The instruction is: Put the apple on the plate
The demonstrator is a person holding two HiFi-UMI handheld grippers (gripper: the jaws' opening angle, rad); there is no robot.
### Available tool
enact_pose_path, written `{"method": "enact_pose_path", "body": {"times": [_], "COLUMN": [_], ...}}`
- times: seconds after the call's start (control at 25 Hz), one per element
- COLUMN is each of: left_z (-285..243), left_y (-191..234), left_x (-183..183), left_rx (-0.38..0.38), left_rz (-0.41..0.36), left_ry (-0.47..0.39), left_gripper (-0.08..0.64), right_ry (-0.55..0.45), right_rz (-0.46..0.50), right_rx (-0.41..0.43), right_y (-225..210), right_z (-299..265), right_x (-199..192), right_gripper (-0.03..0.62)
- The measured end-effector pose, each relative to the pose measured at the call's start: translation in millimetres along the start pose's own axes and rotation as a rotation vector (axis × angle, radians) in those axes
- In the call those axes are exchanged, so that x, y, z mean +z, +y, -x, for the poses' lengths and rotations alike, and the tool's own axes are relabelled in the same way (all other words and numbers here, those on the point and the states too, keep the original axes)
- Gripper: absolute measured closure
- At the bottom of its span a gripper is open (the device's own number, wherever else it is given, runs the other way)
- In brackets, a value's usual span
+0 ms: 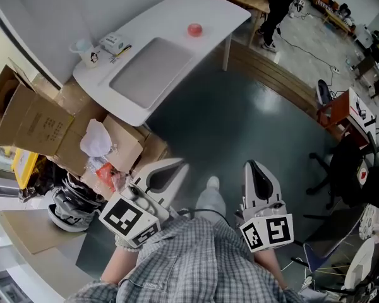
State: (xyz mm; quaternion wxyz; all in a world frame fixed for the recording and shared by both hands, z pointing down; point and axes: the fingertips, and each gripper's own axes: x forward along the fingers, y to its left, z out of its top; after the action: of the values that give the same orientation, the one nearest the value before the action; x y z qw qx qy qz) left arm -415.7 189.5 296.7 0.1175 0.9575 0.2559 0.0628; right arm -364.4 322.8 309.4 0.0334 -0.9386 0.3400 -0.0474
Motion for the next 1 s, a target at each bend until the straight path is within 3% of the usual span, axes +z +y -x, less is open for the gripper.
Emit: {"method": "enact_pose_path", "body": {"times": [1.0], "left_z": [-205], "left_y": [48], "left_x": [38], "left_rx": [0.16], "left_rz": [-0.008], "left_ry": [-0.043], "left_gripper": [0.552], "right_ry": [-0.012], "right_rz": [0.075], "right_rx": [0.195], "right_y": [-163], "right_z": [-150], "right_x": [45], "right_gripper": [0.569]}}
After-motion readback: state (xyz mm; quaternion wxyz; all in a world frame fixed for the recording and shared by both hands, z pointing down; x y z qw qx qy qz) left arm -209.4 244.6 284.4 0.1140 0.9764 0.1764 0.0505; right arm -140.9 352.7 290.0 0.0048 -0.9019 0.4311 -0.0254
